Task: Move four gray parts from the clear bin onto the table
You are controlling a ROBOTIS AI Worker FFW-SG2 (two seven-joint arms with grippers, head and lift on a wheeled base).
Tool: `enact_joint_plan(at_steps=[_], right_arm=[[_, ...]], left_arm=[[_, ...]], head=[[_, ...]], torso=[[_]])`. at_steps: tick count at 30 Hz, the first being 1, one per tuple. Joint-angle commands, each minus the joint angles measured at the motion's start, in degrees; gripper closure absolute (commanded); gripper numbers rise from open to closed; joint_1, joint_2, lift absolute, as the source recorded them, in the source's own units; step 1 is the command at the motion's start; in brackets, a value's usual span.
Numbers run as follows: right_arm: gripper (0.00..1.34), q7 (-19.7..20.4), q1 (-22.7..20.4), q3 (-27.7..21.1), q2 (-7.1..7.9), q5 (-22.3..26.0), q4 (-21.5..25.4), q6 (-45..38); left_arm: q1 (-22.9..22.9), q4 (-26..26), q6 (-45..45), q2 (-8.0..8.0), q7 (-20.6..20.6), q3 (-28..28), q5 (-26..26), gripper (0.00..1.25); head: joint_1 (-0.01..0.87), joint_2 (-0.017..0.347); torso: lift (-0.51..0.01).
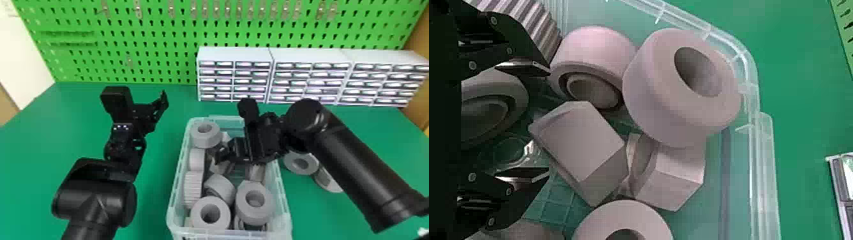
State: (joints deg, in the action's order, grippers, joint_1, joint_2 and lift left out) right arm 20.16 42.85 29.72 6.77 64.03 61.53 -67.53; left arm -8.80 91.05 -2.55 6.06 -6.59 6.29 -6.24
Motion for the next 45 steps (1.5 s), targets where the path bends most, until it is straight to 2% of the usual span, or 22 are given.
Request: enact_joint_plan(at_steps=[1, 16, 37, 42, 45], right_arm=[[0.54, 0.14, -0.31, -0.45, -0.09, -0.49, -0.8, 0.56], [0.54, -0.03, -0.48, 0.52, -0.53, 0.66, -4.75, 5.31], [0.54, -5.83, 0.83, 2.8, -1.14, 0.13, -8.36, 9.17], [0.63, -7.42, 1.1, 3.86, -1.23, -1.72, -8.79, 10.4], [0.64, -7.59, 1.36, 4.21, -1.32, -1.89, -9.5, 10.67]], left_arm=[[-0.08, 0.0, 0.0, 0.0, 0.0, 0.04, 0.0, 0.28], [-0.61, 0.0, 0.0, 0.0, 0.0, 0.3, 0.0, 0.28], [-1.05, -0.17, 0.0, 0.0, 0.0, 0.65, 0.0, 0.28], [-1.05, -0.17, 0.0, -0.09, 0.0, 0.65, 0.0, 0.28], [-1.05, -0.17, 0.0, -0.09, 0.0, 0.74, -0.09, 0.28]], head=[[0.693, 0.072], [0.693, 0.072], [0.693, 0.072], [0.693, 0.072], [0.693, 0.072]], torso=[[-0.052], [-0.052], [-0.052], [-0.052], [-0.052]])
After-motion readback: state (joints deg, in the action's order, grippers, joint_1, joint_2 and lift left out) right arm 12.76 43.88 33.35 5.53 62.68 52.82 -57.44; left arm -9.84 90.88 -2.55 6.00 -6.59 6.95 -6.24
